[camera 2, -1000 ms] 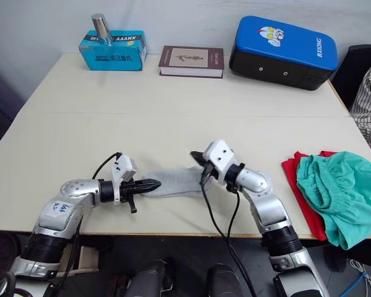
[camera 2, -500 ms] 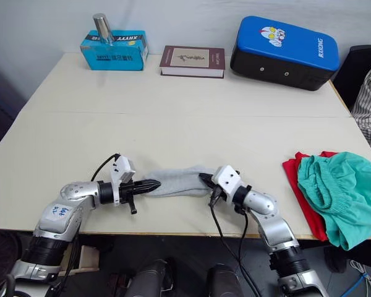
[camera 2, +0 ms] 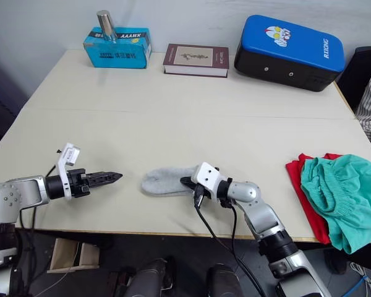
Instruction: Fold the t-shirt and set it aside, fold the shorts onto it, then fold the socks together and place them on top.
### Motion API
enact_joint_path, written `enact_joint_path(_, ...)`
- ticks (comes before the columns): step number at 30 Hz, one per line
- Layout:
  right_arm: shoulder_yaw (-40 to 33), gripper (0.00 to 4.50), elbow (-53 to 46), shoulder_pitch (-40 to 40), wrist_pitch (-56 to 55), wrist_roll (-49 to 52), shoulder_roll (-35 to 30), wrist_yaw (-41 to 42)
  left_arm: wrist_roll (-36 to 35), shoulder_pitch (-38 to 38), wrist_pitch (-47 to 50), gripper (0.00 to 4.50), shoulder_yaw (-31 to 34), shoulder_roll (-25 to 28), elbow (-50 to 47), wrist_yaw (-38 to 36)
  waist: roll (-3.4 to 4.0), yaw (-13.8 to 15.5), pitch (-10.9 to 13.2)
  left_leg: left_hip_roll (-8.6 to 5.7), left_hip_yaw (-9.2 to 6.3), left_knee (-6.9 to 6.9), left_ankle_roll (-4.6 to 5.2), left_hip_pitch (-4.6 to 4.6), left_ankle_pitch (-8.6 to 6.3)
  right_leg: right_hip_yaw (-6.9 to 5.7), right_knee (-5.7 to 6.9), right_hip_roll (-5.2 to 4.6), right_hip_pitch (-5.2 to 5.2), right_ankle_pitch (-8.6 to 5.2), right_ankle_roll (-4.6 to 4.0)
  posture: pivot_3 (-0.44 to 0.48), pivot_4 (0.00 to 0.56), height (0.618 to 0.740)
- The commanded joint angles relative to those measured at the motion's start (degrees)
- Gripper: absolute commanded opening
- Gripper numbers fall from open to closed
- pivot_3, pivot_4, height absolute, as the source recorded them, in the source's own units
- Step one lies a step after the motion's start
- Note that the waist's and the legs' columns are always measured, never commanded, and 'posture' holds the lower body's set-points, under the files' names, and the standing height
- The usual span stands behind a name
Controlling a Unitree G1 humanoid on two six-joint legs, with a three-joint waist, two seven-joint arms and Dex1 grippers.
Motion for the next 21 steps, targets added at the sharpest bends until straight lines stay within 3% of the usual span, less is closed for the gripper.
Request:
enact_joint_path(1, 0.34, 0.00, 0.87, 0.65, 0.63, -1.34, -0.61, 0.17, -1.84, -4.30, 7.26, 4.06, -0.64, -4.18, 0.91, 2.56, -0.01, -0.05, 0.00, -0.01, 0.00, 0.01, -0.01, 0.01, 0.00, 0.01, 0.02, 0.00, 0.02, 0.00, 0.00, 0.000, 0.150, 0.740)
enact_joint_path(8, -0.03, 0.00, -0.44, 1.29, 1.69, -1.18, -0.40, -0.19, 0.63, -6.79, 10.74, 4.06, -5.97, -11.93, 1.94, 6.26, 0.03, -0.15, -0.03, 0.04, 0.01, -0.02, -0.13, 0.07, 0.08, 0.03, 0.04, 0.10, 0.02, 0.00, 0.00, 0.000, 0.150, 0.740)
enact_joint_path(11, -0.33, 0.00, -0.92, 1.75, 2.05, -1.35, -0.52, -0.33, 0.69, -8.09, 11.02, 4.06, -4.73, -16.09, 2.25, 8.13, 0.02, 0.27, -0.04, 0.03, 0.00, 0.00, -0.12, 0.08, 0.08, 0.03, 0.01, 0.09, 0.07, 0.00, 0.00, 0.000, 0.150, 0.740)
enact_joint_path(14, -0.53, 0.00, -1.49, 2.24, 2.42, -1.65, -0.56, -0.60, 0.99, -8.83, 10.41, 3.51, -2.77, -18.60, 2.18, 9.80, 0.01, 0.63, -0.04, 0.01, 0.00, 0.02, -0.11, 0.06, 0.07, 0.04, -0.03, 0.08, 0.09, 0.00, 0.00, 0.000, 0.150, 0.740)
enact_joint_path(21, -0.66, 0.00, -2.75, 4.00, 2.80, -2.24, -1.33, -1.18, 0.28, -9.35, 8.02, 1.20, -1.52, -19.18, -0.53, 9.73, 0.01, 0.58, -0.04, 0.03, 0.00, -0.01, -0.13, 0.03, 0.09, 0.05, -0.02, 0.12, 0.03, 0.00, 0.00, 0.000, 0.150, 0.740)
